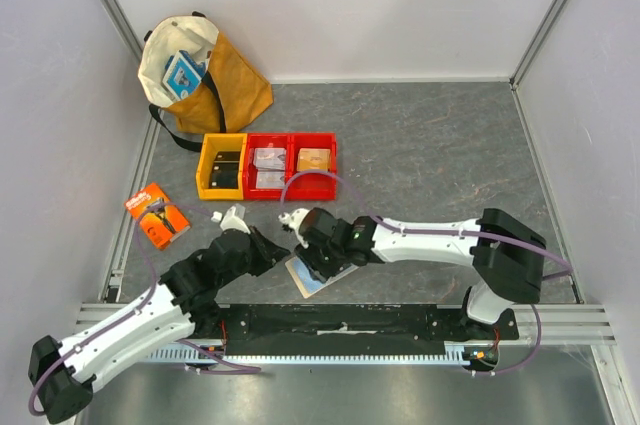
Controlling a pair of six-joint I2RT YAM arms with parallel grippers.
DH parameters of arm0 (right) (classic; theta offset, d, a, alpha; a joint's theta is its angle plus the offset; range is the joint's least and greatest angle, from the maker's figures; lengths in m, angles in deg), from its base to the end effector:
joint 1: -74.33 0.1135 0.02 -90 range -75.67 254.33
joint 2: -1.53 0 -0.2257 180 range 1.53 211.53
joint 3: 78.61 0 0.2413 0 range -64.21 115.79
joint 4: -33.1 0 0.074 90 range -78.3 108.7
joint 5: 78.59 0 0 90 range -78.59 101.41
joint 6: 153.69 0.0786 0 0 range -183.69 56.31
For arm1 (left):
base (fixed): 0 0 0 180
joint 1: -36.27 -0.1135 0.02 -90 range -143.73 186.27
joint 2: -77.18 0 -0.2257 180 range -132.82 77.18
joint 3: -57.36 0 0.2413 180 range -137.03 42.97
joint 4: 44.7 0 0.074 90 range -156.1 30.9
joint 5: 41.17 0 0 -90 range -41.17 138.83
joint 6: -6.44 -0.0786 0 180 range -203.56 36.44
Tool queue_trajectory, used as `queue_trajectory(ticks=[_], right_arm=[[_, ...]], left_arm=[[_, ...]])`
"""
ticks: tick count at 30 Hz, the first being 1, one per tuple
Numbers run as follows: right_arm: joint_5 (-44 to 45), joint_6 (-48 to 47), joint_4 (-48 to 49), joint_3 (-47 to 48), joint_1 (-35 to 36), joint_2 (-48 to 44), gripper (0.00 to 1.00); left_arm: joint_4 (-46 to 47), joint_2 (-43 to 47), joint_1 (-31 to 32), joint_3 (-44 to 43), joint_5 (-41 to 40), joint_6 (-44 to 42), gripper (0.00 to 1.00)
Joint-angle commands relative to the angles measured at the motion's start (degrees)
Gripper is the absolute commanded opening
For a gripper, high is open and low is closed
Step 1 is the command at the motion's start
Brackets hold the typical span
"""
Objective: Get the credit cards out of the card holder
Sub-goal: Remove the credit card from the card holder.
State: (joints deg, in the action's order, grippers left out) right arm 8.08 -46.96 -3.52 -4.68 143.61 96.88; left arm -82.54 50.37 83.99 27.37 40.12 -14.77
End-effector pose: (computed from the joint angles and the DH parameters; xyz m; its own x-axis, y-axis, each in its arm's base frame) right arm 0.1183 0.3256 0.1207 -0.5594 -0.6666 -0.4927 -0.8182 0.5391 0.1996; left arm 0.1328 -0.1283 0.1424 -0.7421 -0.5536 -0.3779 -0.1224 0.6662 -0.7357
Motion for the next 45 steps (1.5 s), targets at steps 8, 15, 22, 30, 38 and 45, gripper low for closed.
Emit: queue_trajectory(ticks=[8,15,22,30,38,45], right_arm=[[1.8,3.8,6.5,-9.9,-14.3,-8.3,0.33],[-0.4,5.2,11.1,-12.7,-16.7,-7.1,0.28],[-1.7,5.9,13.1,-14.3,-17.1,-6.2,0.25],[-2.0,6.3,14.0,-16.4,-17.2,-4.6,0.17],[-2.9,6.5,14.7,-18.4,-17.2,-4.5,0.16],[-3.3,6.5,15.0,-18.9,-17.2,-4.4,0.16]], left_arm=[[20.4,-21.8,0.2,-5.1,7.8,-0.5,0.26],[29.0,-33.5,0.2,-5.2,11.6,2.0,0.34],[34.6,-39.2,0.3,-4.2,13.0,3.4,0.42],[35.0,-41.7,0.3,-2.7,12.7,5.2,0.42],[36.4,-43.7,0.3,-0.3,12.6,6.8,0.42],[40.1,-47.2,0.3,-0.3,13.5,6.7,0.41]])
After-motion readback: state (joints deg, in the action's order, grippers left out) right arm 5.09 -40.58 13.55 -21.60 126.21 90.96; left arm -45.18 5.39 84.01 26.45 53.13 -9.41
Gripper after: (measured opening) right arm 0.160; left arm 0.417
